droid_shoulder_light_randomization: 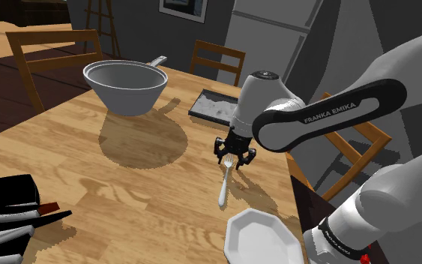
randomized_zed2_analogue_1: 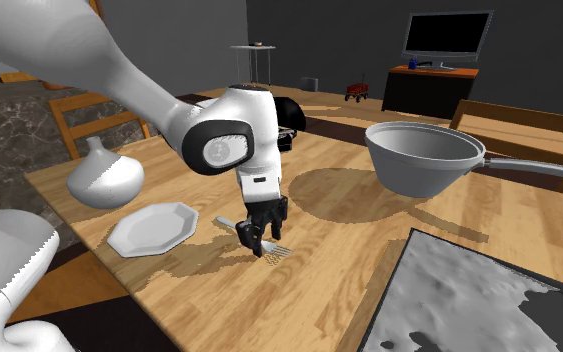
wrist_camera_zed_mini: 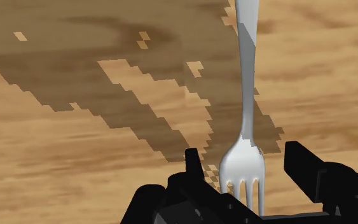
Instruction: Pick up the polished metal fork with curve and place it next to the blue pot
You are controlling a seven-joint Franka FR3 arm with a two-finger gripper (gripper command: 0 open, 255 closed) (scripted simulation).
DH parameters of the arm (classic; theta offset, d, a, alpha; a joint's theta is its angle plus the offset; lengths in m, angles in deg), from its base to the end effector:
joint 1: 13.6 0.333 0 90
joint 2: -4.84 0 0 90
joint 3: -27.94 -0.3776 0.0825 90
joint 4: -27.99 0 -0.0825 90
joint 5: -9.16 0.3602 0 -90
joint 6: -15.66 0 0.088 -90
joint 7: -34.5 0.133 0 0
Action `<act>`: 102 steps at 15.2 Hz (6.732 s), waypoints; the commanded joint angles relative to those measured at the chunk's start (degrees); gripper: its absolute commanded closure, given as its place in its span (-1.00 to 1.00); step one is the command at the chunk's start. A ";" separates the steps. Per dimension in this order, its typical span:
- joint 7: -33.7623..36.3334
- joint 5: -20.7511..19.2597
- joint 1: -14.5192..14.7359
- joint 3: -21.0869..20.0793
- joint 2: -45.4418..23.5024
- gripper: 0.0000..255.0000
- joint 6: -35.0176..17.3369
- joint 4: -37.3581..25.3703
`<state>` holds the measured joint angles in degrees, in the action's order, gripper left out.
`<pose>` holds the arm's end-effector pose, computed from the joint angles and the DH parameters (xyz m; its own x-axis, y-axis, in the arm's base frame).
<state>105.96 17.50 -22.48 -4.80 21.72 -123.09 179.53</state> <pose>0.3496 0.1578 0.3794 0.5747 -0.8156 0.0672 -0.8166 -0.5769 -0.0177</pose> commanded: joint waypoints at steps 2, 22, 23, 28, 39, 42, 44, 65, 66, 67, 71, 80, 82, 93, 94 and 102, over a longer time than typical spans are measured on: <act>0.04 0.02 0.00 -0.08 -0.28 1.00 -0.35 0.06; -2.93 2.26 1.70 3.75 8.71 1.00 14.59 -6.29; -3.03 2.28 1.74 3.95 9.10 1.00 15.47 -6.79; -3.44 2.23 1.84 4.92 10.78 1.00 19.78 -9.46; -3.95 1.69 1.71 6.74 12.99 1.00 28.77 -16.28; -4.03 1.48 1.61 7.15 13.26 1.00 31.12 -18.36; -4.06 1.33 1.53 7.42 13.38 1.00 32.68 -19.80; 2.55 -15.46 -2.50 3.01 -24.42 1.00 38.27 -59.69; 2.98 -16.85 -1.94 3.01 -27.21 1.00 39.19 -63.01; 3.36 -18.23 -1.27 3.06 -30.07 1.00 40.24 -66.53; 3.93 -23.68 2.94 4.01 -42.45 1.00 46.04 -83.57; 4.39 -24.10 2.46 4.44 -43.54 1.00 40.45 -78.92; 4.55 -24.08 2.16 4.47 -43.38 1.00 38.82 -77.11; 5.59 -24.61 1.19 4.82 -43.70 1.00 30.59 -68.99; 5.70 -24.71 1.15 4.87 -43.81 1.00 29.89 -68.39; 6.65 -25.71 1.00 5.39 -45.20 1.00 24.54 -64.20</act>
<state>112.48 -8.05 -21.47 0.50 -23.24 -97.81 114.81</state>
